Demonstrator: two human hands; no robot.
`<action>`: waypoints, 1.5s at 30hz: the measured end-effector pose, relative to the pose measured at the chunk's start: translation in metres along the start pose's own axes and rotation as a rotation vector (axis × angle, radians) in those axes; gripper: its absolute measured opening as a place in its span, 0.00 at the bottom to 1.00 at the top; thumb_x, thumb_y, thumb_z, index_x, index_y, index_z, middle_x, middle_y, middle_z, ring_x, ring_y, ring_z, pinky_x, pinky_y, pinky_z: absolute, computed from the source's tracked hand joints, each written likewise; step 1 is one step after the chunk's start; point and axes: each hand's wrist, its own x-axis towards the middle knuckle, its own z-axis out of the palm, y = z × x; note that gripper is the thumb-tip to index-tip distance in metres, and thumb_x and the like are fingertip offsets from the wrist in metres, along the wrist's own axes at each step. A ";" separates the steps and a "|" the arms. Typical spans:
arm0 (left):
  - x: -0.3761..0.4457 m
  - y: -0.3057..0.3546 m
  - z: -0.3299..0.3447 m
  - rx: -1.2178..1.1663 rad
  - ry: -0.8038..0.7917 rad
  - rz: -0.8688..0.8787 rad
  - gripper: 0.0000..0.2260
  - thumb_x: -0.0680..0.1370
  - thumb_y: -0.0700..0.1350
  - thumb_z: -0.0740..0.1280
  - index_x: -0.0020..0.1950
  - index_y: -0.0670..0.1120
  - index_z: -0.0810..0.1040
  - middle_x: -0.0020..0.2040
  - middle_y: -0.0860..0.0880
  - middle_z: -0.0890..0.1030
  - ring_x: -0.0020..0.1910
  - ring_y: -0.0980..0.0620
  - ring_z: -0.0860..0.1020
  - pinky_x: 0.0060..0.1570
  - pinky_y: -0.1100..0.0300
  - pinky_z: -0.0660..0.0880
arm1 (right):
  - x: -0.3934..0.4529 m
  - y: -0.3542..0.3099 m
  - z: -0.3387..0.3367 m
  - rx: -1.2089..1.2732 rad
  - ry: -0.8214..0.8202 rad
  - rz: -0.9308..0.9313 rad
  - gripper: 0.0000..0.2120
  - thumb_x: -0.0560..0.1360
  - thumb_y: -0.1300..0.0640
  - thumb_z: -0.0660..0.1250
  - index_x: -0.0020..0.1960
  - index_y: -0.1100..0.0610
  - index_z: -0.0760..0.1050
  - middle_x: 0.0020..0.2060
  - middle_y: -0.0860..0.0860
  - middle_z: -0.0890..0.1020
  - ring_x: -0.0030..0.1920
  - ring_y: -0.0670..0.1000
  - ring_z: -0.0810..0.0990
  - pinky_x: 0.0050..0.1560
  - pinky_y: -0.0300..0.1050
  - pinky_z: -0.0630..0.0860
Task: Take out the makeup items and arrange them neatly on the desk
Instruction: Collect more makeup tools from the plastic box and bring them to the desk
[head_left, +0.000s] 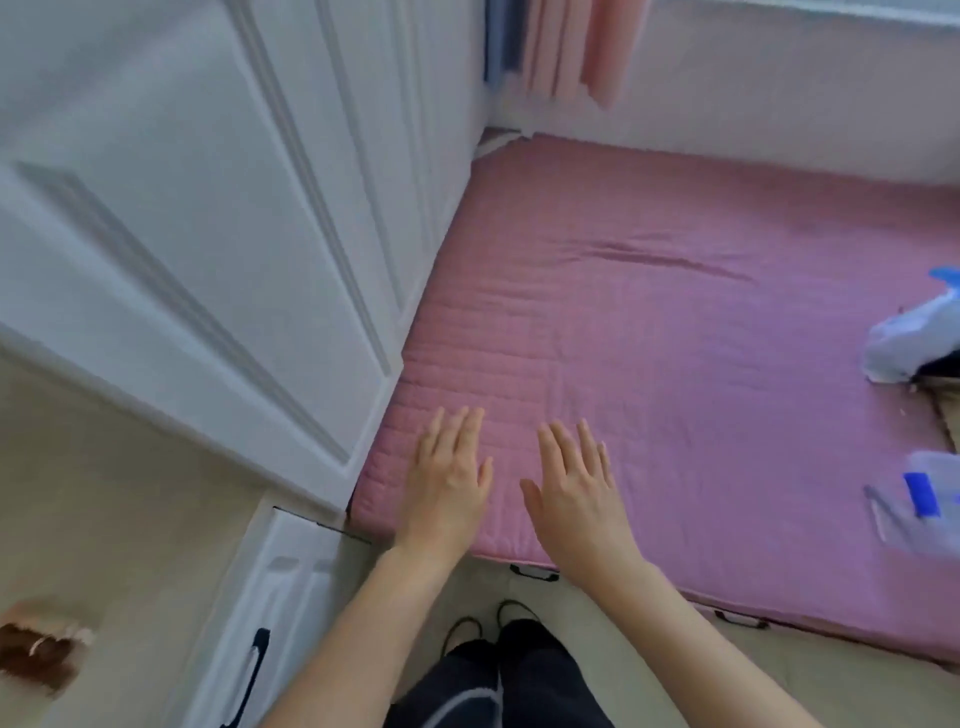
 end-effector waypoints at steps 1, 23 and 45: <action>0.003 0.004 0.001 0.002 -0.021 0.050 0.25 0.82 0.51 0.56 0.78 0.47 0.56 0.77 0.49 0.60 0.78 0.48 0.52 0.76 0.53 0.50 | -0.007 0.003 0.001 0.018 0.013 0.059 0.30 0.81 0.47 0.53 0.78 0.58 0.47 0.78 0.54 0.52 0.77 0.60 0.43 0.76 0.57 0.46; -0.055 0.265 0.099 -0.025 -0.447 1.002 0.23 0.82 0.47 0.57 0.76 0.47 0.60 0.75 0.51 0.64 0.77 0.49 0.56 0.74 0.54 0.55 | -0.247 0.162 0.019 0.256 0.281 1.043 0.30 0.81 0.47 0.55 0.78 0.59 0.51 0.76 0.54 0.58 0.77 0.58 0.49 0.76 0.54 0.49; -0.098 0.553 0.235 0.096 -0.583 1.193 0.24 0.81 0.45 0.59 0.77 0.45 0.59 0.77 0.47 0.60 0.78 0.45 0.53 0.75 0.52 0.53 | -0.396 0.420 0.012 0.367 0.241 1.290 0.31 0.82 0.47 0.52 0.78 0.59 0.45 0.77 0.55 0.54 0.77 0.58 0.46 0.76 0.55 0.50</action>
